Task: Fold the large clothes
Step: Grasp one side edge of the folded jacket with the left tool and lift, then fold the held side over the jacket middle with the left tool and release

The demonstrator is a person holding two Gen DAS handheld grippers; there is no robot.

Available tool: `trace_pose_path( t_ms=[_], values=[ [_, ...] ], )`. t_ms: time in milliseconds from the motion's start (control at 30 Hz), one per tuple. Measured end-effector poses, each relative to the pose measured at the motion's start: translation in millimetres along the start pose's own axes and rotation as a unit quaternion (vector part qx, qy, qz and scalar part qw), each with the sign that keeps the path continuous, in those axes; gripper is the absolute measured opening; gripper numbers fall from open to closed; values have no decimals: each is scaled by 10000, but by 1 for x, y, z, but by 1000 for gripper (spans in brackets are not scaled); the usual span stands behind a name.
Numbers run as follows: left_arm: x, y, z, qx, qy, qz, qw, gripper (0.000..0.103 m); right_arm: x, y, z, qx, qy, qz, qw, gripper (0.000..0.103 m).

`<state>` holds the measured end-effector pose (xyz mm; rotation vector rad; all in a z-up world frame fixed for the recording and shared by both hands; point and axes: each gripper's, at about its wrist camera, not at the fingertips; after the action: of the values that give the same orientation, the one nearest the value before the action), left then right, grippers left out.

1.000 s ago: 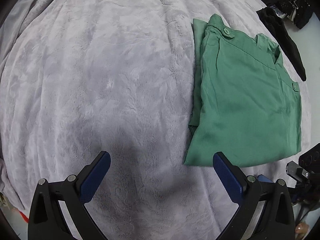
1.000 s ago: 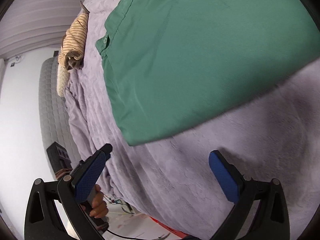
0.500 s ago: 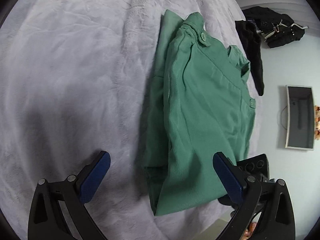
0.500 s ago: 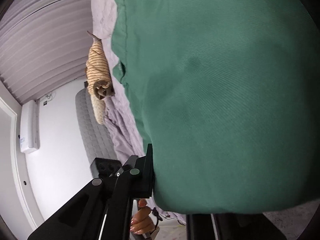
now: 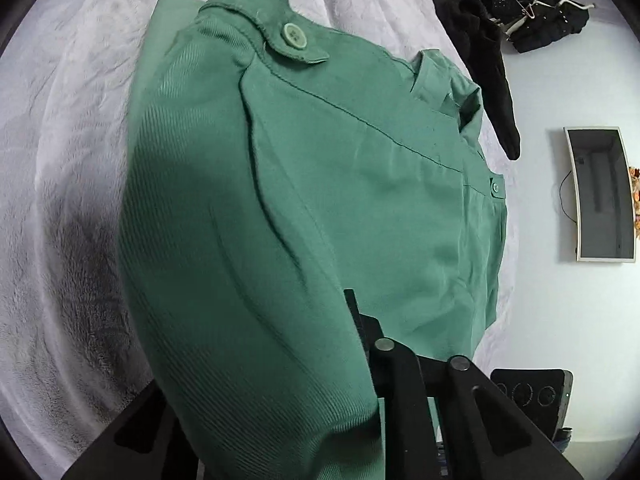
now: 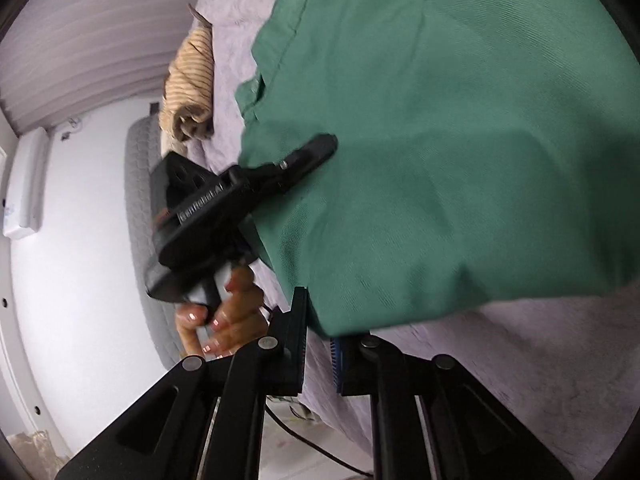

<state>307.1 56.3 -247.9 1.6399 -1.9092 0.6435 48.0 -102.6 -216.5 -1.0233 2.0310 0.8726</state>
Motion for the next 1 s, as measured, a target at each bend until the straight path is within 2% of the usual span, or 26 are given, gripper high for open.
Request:
trace_pose_path(
  t_ms=[67, 100, 200, 300, 367, 400, 433, 500, 567, 667, 733, 800, 900, 1000],
  values=[
    [8, 3, -10, 187, 21, 89, 9998, 16, -5, 3, -18, -68, 195, -319, 9993, 13],
    [13, 5, -15, 267, 51, 137, 9995, 16, -10, 5, -34, 45, 362, -592, 9976, 13],
    [35, 8, -25, 452, -33, 353, 9983, 15, -21, -4, -81, 816, 1010, -1189, 9844, 13],
    [60, 14, -34, 615, -79, 527, 9967, 15, -14, -34, -108, 1363, 1735, -1365, 9658, 9],
    [80, 13, -38, 718, -91, 596, 9956, 15, -2, -55, -99, 1250, 1939, -1359, 9635, 9],
    [89, 14, -41, 749, -90, 648, 9950, 15, 10, -64, -85, 982, 2083, -1310, 9643, 9],
    [100, 17, -43, 751, -93, 716, 9946, 15, 21, -68, -70, 739, 2213, -1288, 9638, 9],
    [129, 19, -40, 743, -234, 953, 9924, 15, 31, -66, -60, 648, 2269, -1491, 9603, 9],
    [154, 20, -37, 752, -331, 1188, 9895, 15, 30, -67, -62, 597, 2145, -1551, 9625, 8],
    [203, 16, -21, 726, -543, 1468, 9850, 15, 36, -73, -77, 457, 1597, -1357, 9767, 8],
    [239, 13, -2, 690, -842, 1698, 9795, 15, 42, -74, -101, 454, 1091, -1178, 9860, 9],
    [270, 11, 21, 613, -1190, 1997, 9707, 15, 49, -73, -133, 627, 893, -1135, 9875, 9],
    [309, 12, 70, 470, -1509, 2300, 9603, 15, 64, -73, -181, 1011, 667, -954, 9880, 9],
    [334, 10, 142, 183, -1784, 2472, 9522, 16, 98, -73, -227, 1329, 393, -501, 9891, 9]
  ],
)
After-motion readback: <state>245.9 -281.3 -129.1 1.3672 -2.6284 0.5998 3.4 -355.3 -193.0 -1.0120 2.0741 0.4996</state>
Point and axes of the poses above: each gripper's, at about its wrist camera, not at the fingertips, and z roughly the way its jaws point, x to its right, y to its underside, and after that the axes turned 3 degrees about y, right-handed
